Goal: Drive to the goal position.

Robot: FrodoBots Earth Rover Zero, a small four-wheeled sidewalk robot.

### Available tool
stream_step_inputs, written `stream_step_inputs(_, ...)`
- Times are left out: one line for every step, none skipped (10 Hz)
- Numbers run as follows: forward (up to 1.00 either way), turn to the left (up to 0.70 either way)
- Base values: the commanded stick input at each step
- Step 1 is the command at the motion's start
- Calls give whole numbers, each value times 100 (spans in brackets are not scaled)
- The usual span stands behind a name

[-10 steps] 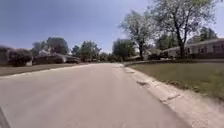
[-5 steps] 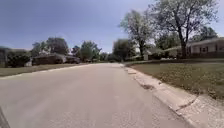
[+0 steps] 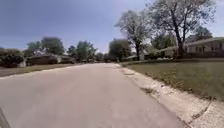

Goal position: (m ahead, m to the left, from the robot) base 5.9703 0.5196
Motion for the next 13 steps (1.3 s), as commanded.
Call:
stream_step_inputs(70,0)
stream_step_inputs(70,0)
stream_step_inputs(70,0)
stream_step_inputs(70,0)
stream_step_inputs(70,0)
stream_step_inputs(70,0)
stream_step_inputs(70,0)
stream_step_inputs(70,0)
stream_step_inputs(70,0)
stream_step_inputs(70,0)
stream_step_inputs(70,0)
stream_step_inputs(70,0)
stream_step_inputs(70,0)
